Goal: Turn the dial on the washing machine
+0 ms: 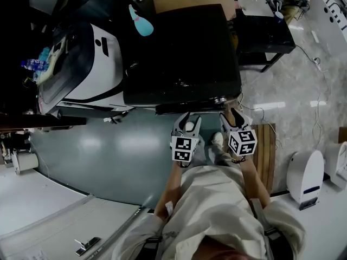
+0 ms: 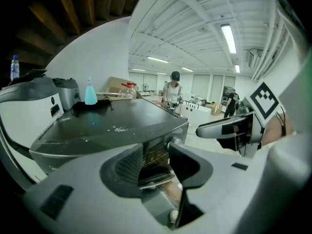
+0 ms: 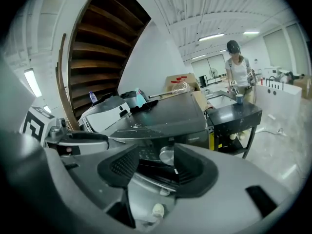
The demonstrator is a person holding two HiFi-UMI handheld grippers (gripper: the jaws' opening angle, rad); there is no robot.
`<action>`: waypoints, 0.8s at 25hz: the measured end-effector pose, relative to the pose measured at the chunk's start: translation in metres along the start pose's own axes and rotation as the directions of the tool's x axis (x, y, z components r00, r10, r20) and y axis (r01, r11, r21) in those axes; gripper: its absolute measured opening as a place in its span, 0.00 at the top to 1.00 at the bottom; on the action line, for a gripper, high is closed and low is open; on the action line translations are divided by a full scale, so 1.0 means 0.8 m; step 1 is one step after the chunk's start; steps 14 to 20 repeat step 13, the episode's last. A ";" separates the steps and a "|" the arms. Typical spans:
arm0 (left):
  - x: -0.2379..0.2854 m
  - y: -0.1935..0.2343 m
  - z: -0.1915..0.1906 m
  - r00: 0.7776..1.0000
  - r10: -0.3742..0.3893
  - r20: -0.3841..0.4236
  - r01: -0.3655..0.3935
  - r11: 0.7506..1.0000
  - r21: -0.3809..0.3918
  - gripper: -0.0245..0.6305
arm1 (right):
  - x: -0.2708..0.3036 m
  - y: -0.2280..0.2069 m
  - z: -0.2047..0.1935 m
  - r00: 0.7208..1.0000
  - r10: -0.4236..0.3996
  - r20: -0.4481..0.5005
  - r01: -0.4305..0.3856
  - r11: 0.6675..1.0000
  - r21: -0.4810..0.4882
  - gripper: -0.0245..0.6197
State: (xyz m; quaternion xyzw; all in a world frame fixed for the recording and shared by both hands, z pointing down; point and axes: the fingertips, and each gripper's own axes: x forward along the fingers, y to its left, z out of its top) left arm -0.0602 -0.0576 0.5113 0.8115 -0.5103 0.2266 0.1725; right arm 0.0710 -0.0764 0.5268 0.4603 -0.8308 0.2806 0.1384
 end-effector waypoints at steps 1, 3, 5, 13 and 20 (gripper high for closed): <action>-0.001 -0.002 0.002 1.000 -0.002 -0.002 0.002 1.000 0.004 0.71 | -0.002 0.001 0.001 1.000 0.001 0.000 -0.001 1.000 0.001 0.62; -0.002 -0.005 0.004 1.000 -0.006 -0.005 0.006 1.000 0.009 0.71 | -0.007 0.001 0.002 1.000 0.004 -0.001 -0.004 1.000 -0.001 0.62; -0.001 -0.008 0.007 1.000 -0.009 -0.004 0.009 1.000 0.014 0.71 | -0.010 0.001 0.003 1.000 0.007 -0.004 -0.007 1.000 -0.008 0.63; 0.014 -0.018 0.019 1.000 -0.020 0.005 0.020 0.999 0.035 0.71 | -0.015 -0.008 0.007 1.000 0.008 -0.014 -0.008 0.999 -0.040 0.64; 0.014 -0.018 0.019 1.000 -0.020 0.005 0.020 0.999 0.035 0.71 | -0.015 -0.008 0.007 1.000 0.008 -0.014 -0.008 0.999 -0.040 0.64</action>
